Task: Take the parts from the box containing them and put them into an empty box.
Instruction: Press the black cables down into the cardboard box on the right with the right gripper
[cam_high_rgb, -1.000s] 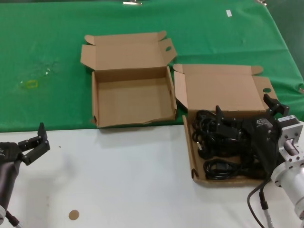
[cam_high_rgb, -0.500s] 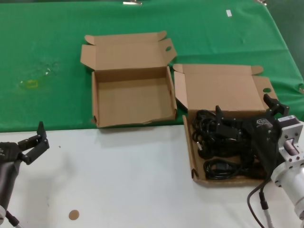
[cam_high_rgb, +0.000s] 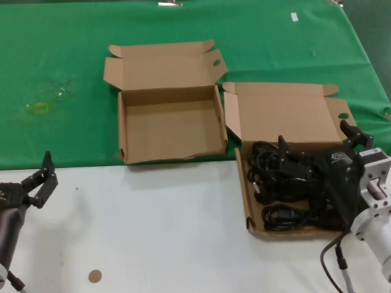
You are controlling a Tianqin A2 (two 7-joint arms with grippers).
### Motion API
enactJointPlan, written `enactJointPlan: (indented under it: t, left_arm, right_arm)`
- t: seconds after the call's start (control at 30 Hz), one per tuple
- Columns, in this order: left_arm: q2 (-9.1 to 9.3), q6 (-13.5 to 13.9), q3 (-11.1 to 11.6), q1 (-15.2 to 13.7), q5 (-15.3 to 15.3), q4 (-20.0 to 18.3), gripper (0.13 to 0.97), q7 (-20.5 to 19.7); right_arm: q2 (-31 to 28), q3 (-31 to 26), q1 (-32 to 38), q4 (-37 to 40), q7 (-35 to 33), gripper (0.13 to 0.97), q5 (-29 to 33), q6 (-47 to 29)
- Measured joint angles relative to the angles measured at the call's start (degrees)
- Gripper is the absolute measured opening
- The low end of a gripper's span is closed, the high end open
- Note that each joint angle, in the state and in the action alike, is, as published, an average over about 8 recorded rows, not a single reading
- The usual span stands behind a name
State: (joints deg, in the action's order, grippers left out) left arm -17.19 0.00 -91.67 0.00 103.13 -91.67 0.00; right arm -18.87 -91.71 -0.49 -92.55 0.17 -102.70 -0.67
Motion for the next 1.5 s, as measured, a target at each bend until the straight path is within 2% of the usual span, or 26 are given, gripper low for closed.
enactJointPlan:
  t: [0.17, 0.3, 0.43, 0.53, 0.73, 0.87, 0.93, 1.17, 1.5]
  left_arm:
    - [0.00, 0.00, 0.00, 0.00, 0.00, 0.00, 0.716, 0.00]
    - [0.00, 0.00, 0.00, 0.00, 0.00, 0.00, 0.605, 0.00]
    - [0.00, 0.00, 0.00, 0.00, 0.00, 0.00, 0.495, -0.01]
    - [0.00, 0.00, 0.00, 0.00, 0.00, 0.00, 0.448, -0.03]
    - [0.00, 0.00, 0.00, 0.00, -0.01, 0.00, 0.305, -0.03]
    - [0.00, 0.00, 0.00, 0.00, -0.02, 0.00, 0.305, -0.03]
    - [0.00, 0.00, 0.00, 0.00, -0.02, 0.00, 0.276, -0.03]
    - [0.00, 0.00, 0.00, 0.00, -0.02, 0.00, 0.189, -0.03]
    - [0.00, 0.00, 0.00, 0.00, -0.02, 0.00, 0.144, -0.02]
  right_arm:
    - [-3.64, -2.37, -0.67, -1.55, 0.72, 0.966, -1.44, 1.09]
    - [-9.44, -6.29, -0.99, -3.37, 1.02, 0.966, -4.36, 2.97]
    - [-17.55, -11.21, -0.98, -5.64, 0.74, 0.966, -8.73, 5.24]
    - [-24.33, -14.36, -1.13, -7.51, 0.42, 0.966, -11.93, 6.52]
    - [-37.74, -17.71, -2.83, -11.17, 0.88, 0.966, -16.42, 6.84]
    - [-45.31, -19.09, -4.16, -12.56, 1.73, 0.966, -17.52, 5.22]
    - [-47.93, -19.81, -4.48, -12.44, 2.00, 0.966, -17.12, 3.74]
    - [-51.23, -22.03, -3.45, -8.89, 2.58, 0.966, -12.28, -3.08]
    - [-46.84, -22.29, 2.31, -1.15, 4.09, 0.945, -3.70, -11.74]
